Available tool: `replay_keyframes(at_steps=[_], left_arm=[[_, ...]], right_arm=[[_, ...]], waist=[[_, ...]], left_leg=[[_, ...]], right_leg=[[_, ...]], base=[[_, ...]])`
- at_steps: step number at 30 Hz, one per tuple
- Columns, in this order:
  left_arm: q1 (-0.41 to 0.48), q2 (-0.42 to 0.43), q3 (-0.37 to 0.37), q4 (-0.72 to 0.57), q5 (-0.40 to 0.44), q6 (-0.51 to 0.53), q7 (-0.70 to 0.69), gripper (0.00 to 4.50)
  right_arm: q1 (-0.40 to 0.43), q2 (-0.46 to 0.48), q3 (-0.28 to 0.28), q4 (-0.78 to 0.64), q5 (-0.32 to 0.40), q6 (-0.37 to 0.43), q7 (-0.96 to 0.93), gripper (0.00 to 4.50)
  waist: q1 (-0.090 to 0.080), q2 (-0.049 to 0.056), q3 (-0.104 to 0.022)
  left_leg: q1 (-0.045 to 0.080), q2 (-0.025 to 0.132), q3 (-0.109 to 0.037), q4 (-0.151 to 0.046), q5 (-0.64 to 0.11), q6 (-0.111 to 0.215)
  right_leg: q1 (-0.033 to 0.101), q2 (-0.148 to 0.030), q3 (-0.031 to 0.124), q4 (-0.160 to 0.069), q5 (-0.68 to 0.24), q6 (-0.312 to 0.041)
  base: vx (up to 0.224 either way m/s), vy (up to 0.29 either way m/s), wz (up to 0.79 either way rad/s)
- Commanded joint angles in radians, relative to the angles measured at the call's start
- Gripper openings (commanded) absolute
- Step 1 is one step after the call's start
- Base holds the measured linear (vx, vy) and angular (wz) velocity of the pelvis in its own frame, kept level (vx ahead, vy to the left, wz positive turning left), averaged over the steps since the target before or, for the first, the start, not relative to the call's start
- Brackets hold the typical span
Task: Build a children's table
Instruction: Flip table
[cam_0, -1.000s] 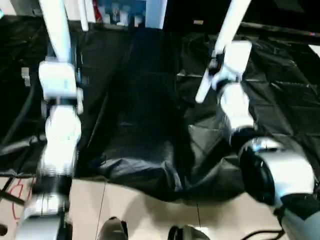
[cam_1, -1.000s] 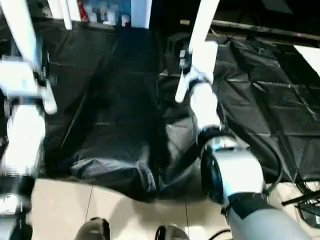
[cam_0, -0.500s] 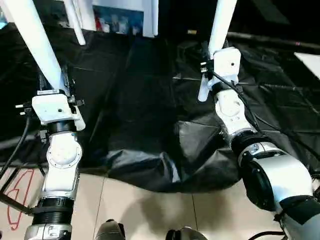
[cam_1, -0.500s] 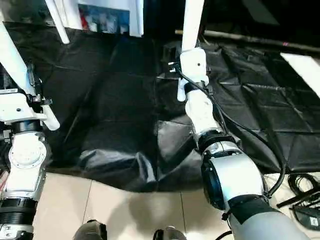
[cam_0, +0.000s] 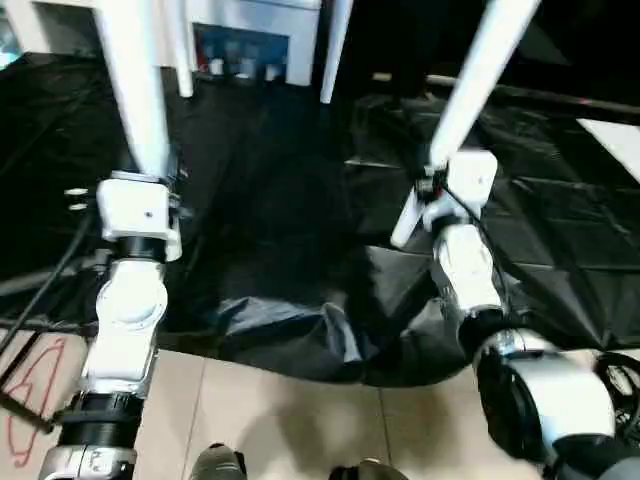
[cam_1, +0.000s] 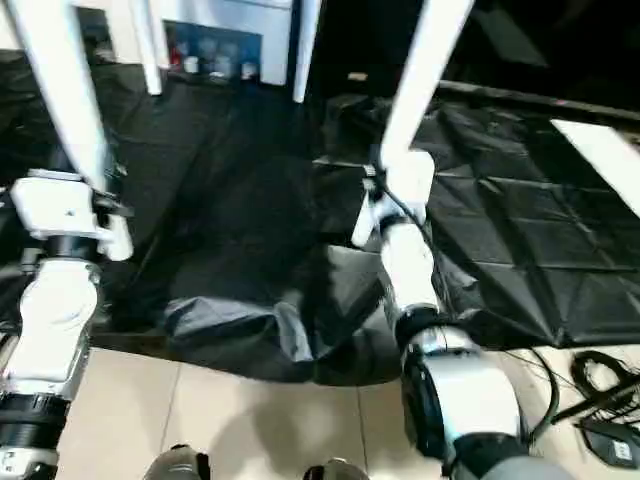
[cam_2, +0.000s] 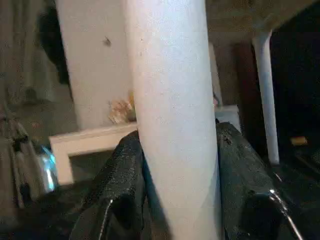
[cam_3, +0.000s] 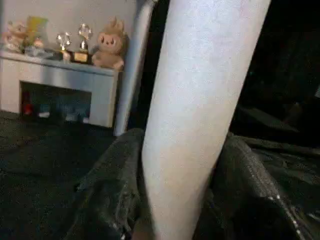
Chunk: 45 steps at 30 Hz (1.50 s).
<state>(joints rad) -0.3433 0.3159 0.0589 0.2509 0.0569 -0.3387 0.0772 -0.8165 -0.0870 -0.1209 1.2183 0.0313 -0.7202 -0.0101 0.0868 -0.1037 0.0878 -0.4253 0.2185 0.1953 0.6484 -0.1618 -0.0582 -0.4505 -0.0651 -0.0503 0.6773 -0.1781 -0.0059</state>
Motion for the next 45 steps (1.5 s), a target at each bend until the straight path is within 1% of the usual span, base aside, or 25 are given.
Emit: replay_keyframes(at_steps=[1, 8, 9, 10, 12, 14, 18, 20, 21, 22, 24, 25, 26, 27, 28, 29, 30, 31, 32, 33, 34, 36, 37, 40, 45], left_arm=[[0.015, 0.027, -0.075, 0.044, 0.044, 0.080, -0.117, 1.65], [0.045, 0.034, -0.046, 0.111, 0.007, 0.142, -0.148, 1.65], [0.048, 0.040, -0.044, 0.107, 0.006, 0.146, -0.151, 1.65], [0.051, 0.047, -0.043, 0.099, 0.002, 0.154, -0.154, 1.65], [0.058, 0.063, -0.036, 0.087, -0.007, 0.171, -0.159, 1.65], [0.056, 0.084, -0.026, 0.097, -0.008, 0.185, -0.165, 1.65], [0.058, 0.099, -0.009, 0.099, -0.048, 0.200, -0.211, 2.35], [0.068, 0.097, 0.005, 0.085, -0.074, 0.204, -0.224, 2.35], [0.084, 0.098, 0.013, 0.062, -0.100, 0.217, -0.236, 2.43], [0.085, 0.098, 0.013, 0.061, -0.102, 0.217, -0.237, 2.60], [0.099, 0.098, 0.021, 0.040, -0.124, 0.225, -0.242, 2.60], [0.129, 0.094, 0.036, -0.001, -0.151, 0.229, -0.241, 2.73], [0.133, 0.094, 0.038, -0.007, -0.154, 0.229, -0.240, 2.80], [0.156, 0.093, 0.046, -0.039, -0.170, 0.237, -0.242, 2.89], [0.188, 0.091, 0.058, -0.078, -0.186, 0.242, -0.242, 2.96], [0.229, 0.088, 0.073, -0.132, -0.194, 0.244, -0.232, 3.02], [0.253, 0.086, 0.082, -0.163, -0.197, 0.244, -0.224, 3.07], [0.310, 0.076, 0.098, -0.243, -0.201, 0.252, -0.220, 3.23], [0.324, 0.072, 0.102, -0.264, -0.203, 0.256, -0.219, 3.32], [0.325, 0.072, 0.102, -0.266, -0.202, 0.256, -0.219, 3.32], [0.365, 0.065, 0.104, -0.318, -0.198, 0.261, -0.217, 3.44], [0.388, 0.056, 0.107, -0.352, -0.206, 0.271, -0.212, 3.57], [0.426, 0.041, 0.106, -0.405, -0.193, 0.289, -0.189, 3.66], [0.479, 0.022, 0.102, -0.482, -0.159, 0.319, -0.158, 3.82], [0.568, -0.039, 0.090, -0.564, -0.163, 0.328, -0.122, 4.11]], right_arm=[[0.011, 0.002, 0.028, -0.063, -0.015, 0.032, 0.047, 1.68], [0.144, 0.052, 0.079, -0.228, -0.022, 0.099, 0.086, 1.63], [0.156, 0.059, 0.086, -0.243, -0.026, 0.106, 0.089, 1.63], [0.166, 0.065, 0.091, -0.259, -0.026, 0.117, 0.091, 1.62], [0.177, 0.075, 0.095, -0.285, -0.031, 0.140, 0.078, 1.62], [0.197, 0.087, 0.105, -0.348, -0.036, 0.196, 0.071, 1.62], [0.220, 0.100, 0.126, -0.410, -0.042, 0.247, 0.092, 2.30], [0.232, 0.105, 0.131, -0.438, -0.039, 0.266, 0.096, 2.30], [0.246, 0.106, 0.134, -0.472, -0.034, 0.292, 0.099, 2.51], [0.246, 0.107, 0.134, -0.473, -0.034, 0.294, 0.099, 2.65], [0.260, 0.105, 0.136, -0.507, -0.034, 0.318, 0.094, 2.65], [0.283, 0.100, 0.135, -0.557, -0.025, 0.344, 0.098, 2.73], [0.286, 0.100, 0.134, -0.564, -0.024, 0.347, 0.099, 2.83], [0.307, 0.096, 0.136, -0.606, -0.013, 0.375, 0.109, 2.96], [0.334, 0.093, 0.137, -0.657, -0.003, 0.403, 0.117, 3.04], [0.367, 0.087, 0.140, -0.713, 0.008, 0.430, 0.127, 3.09], [0.386, 0.084, 0.142, -0.742, 0.014, 0.443, 0.133, 3.15], [0.434, 0.077, 0.141, -0.819, 0.022, 0.474, 0.139, 3.39], [0.447, 0.075, 0.140, -0.839, 0.024, 0.482, 0.140, 3.48], [0.448, 0.075, 0.140, -0.841, 0.024, 0.483, 0.140, 3.48], [0.478, 0.072, 0.139, -0.879, 0.030, 0.509, 0.144, 3.60], [0.496, 0.069, 0.137, -0.906, 0.031, 0.528, 0.144, 3.83], [0.525, 0.066, 0.126, -0.946, 0.039, 0.567, 0.140, 3.91], [0.571, 0.051, 0.124, -1.033, 0.052, 0.643, 0.147, 4.01], [0.676, 0.017, 0.142, -1.183, 0.115, 0.734, 0.214, 4.05]], waist=[[-0.007, 0.032, -0.081], [-0.008, 0.025, -0.077], [-0.012, 0.028, -0.070], [-0.013, 0.030, -0.071], [-0.020, 0.040, -0.075], [-0.022, 0.036, -0.075], [-0.030, 0.041, -0.070], [-0.034, 0.045, -0.069], [-0.038, 0.052, -0.069], [-0.033, 0.052, -0.071], [-0.030, 0.044, -0.066], [-0.037, 0.043, -0.062], [-0.036, 0.051, -0.065], [-0.031, 0.067, -0.066], [0.031, 0.086, -0.067], [0.055, 0.075, -0.064], [0.040, 0.005, -0.078], [0.044, 0.003, -0.066], [0.053, 0.009, -0.074], [0.062, 0.017, -0.079], [0.061, 0.035, -0.084], [0.051, 0.045, -0.082], [0.048, 0.039, -0.086], [0.041, 0.040, -0.086], [0.039, 0.032, -0.084]], left_leg=[[0.045, 0.010, -0.024, -0.087, -0.486, -0.067], [0.057, 0.010, -0.029, -0.094, -0.539, -0.075], [0.076, 0.007, -0.034, -0.092, -0.612, -0.086], [0.085, 0.007, -0.037, -0.091, -0.630, -0.088], [0.082, 0.013, -0.055, -0.109, -0.654, -0.100], [0.077, 0.013, -0.059, -0.117, -0.661, -0.104], [0.106, 0.009, -0.072, -0.123, -0.740, -0.112], [0.103, 0.013, -0.076, -0.134, -0.762, -0.115], [0.079, 0.026, -0.081, -0.165, -0.813, -0.125], [0.075, 0.030, -0.074, -0.180, -0.830, -0.133], [0.116, 0.013, -0.059, -0.146, -0.815, -0.129], [0.143, 0.001, -0.059, -0.110, -0.784, -0.111], [0.141, 0.005, -0.063, -0.111, -0.772, -0.106], [0.077, 0.034, -0.067, -0.176, -0.809, -0.111], [-0.025, 0.042, -0.019, -0.259, -0.902, -0.121], [-0.014, 0.036, 0.014, -0.265, -0.889, -0.098], [0.091, 0.023, -0.007, -0.182, -0.736, -0.117], [0.133, -0.003, -0.038, 0.008, -0.485, -0.066], [0.059, 0.012, -0.060, -0.032, -0.257, -0.039], [0.050, 0.016, -0.058, -0.073, -0.216, -0.056], [0.071, 0.022, -0.053, -0.102, -0.284, -0.094], [0.070, 0.030, -0.058, -0.126, -0.385, -0.115], [0.062, 0.028, -0.058, -0.127, -0.380, -0.115], [0.056, 0.025, -0.055, -0.130, -0.345, -0.101], [0.060, 0.023, -0.053, -0.130, -0.355, -0.087]], right_leg=[[0.025, -0.059, 0.033, -0.111, -0.423, -0.100], [0.015, -0.055, 0.032, -0.124, -0.484, -0.070], [0.008, -0.056, 0.022, -0.144, -0.600, -0.048], [0.008, -0.058, 0.018, -0.151, -0.627, -0.043], [0.028, -0.060, 0.006, -0.153, -0.602, -0.049], [0.039, -0.060, 0.001, -0.152, -0.571, -0.056], [0.040, -0.064, -0.017, -0.179, -0.643, -0.049], [0.053, -0.060, -0.027, -0.178, -0.614, -0.054], [0.085, -0.056, -0.036, -0.141, -0.557, -0.069], [0.089, -0.053, -0.032, -0.123, -0.524, -0.082], [0.046, -0.064, -0.030, -0.172, -0.620, -0.073], [0.033, -0.074, -0.064, -0.223, -0.732, -0.035], [0.051, -0.081, -0.075, -0.224, -0.732, -0.027], [0.121, -0.056, -0.087, -0.149, -0.594, -0.039], [0.179, -0.012, -0.088, 0.054, -0.277, -0.076], [0.153, -0.002, -0.067, 0.064, -0.222, -0.067], [0.073, -0.070, 0.015, -0.033, -0.543, -0.026], [-0.002, -0.191, 0.052, -0.200, -0.963, 0.001], [0.083, -0.194, 0.069, -0.182, -0.934, 0.007], [0.093, -0.154, 0.045, -0.162, -0.818, 0.000], [0.066, -0.092, 0.023, -0.129, -0.577, -0.026], [0.074, -0.072, 0.017, -0.106, -0.393, -0.068], [0.086, -0.072, 0.018, -0.101, -0.332, -0.080], [0.097, -0.072, 0.019, -0.103, -0.274, -0.069], [0.098, -0.073, 0.023, -0.117, -0.306, -0.043]], base=[[0.000, 0.000, 0.00], [0.000, 0.000, 0.00], [0.000, 0.000, 0.00], [0.000, 0.000, 0.00], [0.000, 0.000, 0.00], [0.000, 0.000, 0.00], [0.000, 0.000, 0.00], [0.000, 0.000, 0.00], [0.000, 0.000, 0.00], [0.000, 0.000, 0.00], [0.000, 0.000, 0.00], [0.000, 0.000, 0.00], [0.000, 0.000, 0.00], [0.000, 0.000, 0.00], [-0.068, -0.001, -0.01], [-0.068, -0.001, -0.01], [0.032, -0.099, -0.02], [0.073, -0.116, -0.18], [0.073, -0.116, -0.18], [0.000, 0.000, 0.00], [0.050, -0.030, 0.02], [0.025, -0.015, 0.01], [0.000, 0.000, 0.00], [0.000, 0.000, 0.00], [0.000, 0.000, 0.00]])
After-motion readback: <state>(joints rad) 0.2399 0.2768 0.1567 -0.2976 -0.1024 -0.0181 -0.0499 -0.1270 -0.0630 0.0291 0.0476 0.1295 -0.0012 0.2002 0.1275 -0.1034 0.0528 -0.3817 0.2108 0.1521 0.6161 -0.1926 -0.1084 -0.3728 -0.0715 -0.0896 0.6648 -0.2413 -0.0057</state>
